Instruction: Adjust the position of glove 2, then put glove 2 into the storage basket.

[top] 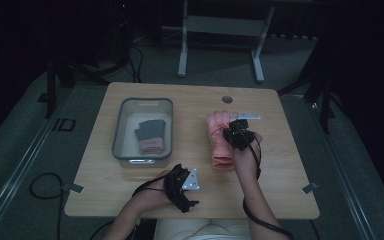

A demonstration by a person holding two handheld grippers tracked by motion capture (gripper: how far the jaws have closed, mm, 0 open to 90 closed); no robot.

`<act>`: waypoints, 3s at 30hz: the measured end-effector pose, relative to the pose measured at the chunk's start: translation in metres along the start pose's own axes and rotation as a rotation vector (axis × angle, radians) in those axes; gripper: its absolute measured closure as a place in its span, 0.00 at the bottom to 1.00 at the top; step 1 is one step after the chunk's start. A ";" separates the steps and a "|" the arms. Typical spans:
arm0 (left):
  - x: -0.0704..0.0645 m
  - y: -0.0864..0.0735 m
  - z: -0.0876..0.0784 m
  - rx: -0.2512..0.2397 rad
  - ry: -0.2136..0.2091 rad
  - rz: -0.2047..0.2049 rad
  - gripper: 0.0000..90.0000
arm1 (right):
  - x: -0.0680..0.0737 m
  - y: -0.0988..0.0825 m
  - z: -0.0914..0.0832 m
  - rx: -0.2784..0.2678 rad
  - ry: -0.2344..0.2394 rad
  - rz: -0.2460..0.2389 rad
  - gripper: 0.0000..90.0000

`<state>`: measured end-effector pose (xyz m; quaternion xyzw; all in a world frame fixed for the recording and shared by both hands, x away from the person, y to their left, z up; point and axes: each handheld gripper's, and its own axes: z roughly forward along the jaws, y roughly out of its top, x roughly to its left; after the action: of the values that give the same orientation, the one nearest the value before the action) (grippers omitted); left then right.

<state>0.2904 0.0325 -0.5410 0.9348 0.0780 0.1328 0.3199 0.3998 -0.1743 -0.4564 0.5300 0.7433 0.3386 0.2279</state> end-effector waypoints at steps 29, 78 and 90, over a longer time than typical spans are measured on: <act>0.002 -0.003 -0.001 0.000 -0.002 -0.011 0.08 | -0.009 -0.006 0.017 0.038 0.057 -0.026 0.65; 0.002 -0.002 0.003 0.003 -0.024 -0.028 0.08 | -0.030 0.009 -0.002 0.041 0.138 -0.074 0.99; 0.005 -0.001 0.001 -0.003 -0.023 -0.064 0.08 | -0.030 -0.012 0.027 0.124 0.125 -0.110 0.95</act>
<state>0.2950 0.0339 -0.5420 0.9329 0.1039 0.1120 0.3260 0.4211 -0.1980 -0.4841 0.4795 0.8035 0.3112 0.1661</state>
